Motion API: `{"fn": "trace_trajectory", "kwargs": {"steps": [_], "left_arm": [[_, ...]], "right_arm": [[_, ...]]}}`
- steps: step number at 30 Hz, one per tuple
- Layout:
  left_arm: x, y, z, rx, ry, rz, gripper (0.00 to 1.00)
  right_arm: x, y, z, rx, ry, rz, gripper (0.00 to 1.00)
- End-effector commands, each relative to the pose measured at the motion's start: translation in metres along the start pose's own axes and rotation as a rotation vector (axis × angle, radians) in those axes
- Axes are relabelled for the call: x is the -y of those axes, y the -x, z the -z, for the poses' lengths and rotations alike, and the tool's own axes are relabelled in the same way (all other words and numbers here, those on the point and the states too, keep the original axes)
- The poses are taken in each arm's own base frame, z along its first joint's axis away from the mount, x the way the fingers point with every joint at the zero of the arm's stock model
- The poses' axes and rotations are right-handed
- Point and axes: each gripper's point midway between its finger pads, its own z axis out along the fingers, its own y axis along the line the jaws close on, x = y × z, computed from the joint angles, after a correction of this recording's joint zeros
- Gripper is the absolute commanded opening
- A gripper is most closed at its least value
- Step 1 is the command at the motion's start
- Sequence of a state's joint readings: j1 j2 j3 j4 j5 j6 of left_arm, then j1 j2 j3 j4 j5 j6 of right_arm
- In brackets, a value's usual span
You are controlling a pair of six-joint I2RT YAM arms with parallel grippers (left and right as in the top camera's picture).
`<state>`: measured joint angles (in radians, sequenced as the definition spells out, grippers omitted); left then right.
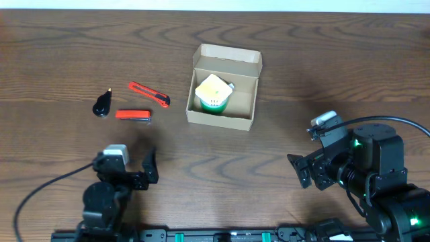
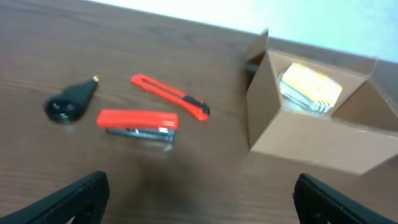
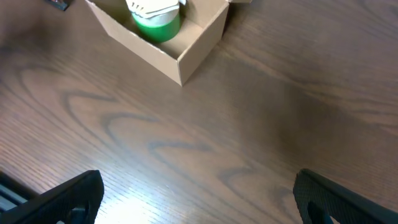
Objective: Pack container
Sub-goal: 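Reach the left gripper to the red stapler and grasp it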
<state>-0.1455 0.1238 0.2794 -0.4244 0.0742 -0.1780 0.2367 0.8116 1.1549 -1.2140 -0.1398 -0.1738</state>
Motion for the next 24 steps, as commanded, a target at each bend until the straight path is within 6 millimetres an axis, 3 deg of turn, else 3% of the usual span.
{"fn": "trace_trajectory", "kwargs": {"steps": [1,6,12,19,21,24], "left_arm": [[-0.003,0.058,0.018,0.024,0.096,0.034,0.95],[0.002,0.092,0.005,-0.159,0.167,0.089,0.96],[0.027,0.136,-0.040,-0.306,0.127,0.126,0.95],[0.045,0.124,-0.106,-0.378,0.030,0.193,0.95],[0.037,0.117,-0.120,-0.391,0.089,0.281,0.95],[0.009,0.098,-0.133,-0.400,0.288,0.485,0.95]], "right_arm": [[0.001,-0.002,-0.001,-0.006,0.002,0.007,0.99],[0.001,-0.002,-0.001,-0.006,0.002,0.007,0.99],[0.001,-0.002,-0.001,-0.006,0.002,0.007,0.99],[0.001,-0.002,-0.001,-0.006,0.002,0.007,0.99],[0.001,-0.002,-0.001,-0.006,0.002,0.007,0.99],[0.001,-0.002,-0.001,-0.006,0.002,0.007,0.99]]}}
